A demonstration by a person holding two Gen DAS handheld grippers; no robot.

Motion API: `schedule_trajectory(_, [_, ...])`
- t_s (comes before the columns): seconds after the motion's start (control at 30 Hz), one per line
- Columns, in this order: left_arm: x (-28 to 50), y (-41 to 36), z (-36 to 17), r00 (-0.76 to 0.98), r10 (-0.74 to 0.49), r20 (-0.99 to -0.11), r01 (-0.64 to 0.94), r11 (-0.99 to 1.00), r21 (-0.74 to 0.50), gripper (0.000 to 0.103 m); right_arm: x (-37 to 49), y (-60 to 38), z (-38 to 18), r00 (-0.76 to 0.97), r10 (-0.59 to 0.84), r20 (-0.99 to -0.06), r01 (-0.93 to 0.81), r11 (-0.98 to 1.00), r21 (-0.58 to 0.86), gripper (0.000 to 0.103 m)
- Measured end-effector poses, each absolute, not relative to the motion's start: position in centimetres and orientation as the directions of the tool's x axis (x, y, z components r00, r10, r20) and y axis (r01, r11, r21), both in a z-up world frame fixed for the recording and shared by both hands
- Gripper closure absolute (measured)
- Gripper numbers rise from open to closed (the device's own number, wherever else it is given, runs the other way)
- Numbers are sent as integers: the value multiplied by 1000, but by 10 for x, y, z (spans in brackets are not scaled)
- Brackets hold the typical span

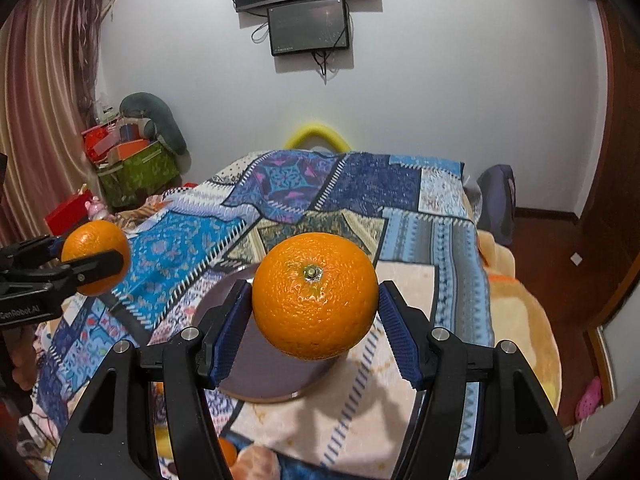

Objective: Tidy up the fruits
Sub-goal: 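Lower the left tool's orange onto the dark plate while the right tool places its orange beside it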

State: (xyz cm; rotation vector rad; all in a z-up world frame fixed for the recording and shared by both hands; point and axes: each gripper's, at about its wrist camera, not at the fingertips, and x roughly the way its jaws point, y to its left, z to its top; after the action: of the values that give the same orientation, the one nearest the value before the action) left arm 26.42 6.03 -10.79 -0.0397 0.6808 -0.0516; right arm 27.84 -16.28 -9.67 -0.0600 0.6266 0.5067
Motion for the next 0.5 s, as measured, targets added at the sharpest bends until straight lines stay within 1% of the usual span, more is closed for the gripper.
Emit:
schedule_trajectory(0.23, [293,66,-123,760,-55,-648,13,998,-69,36,296,-147,-100,697,433,-572,-481,873,75,42])
schedule_trajectory(0.5, [326,71,-152,718,-47,-694,1,998,-67,36,324,-128,-126,664,417,-621,-493,868,56,42])
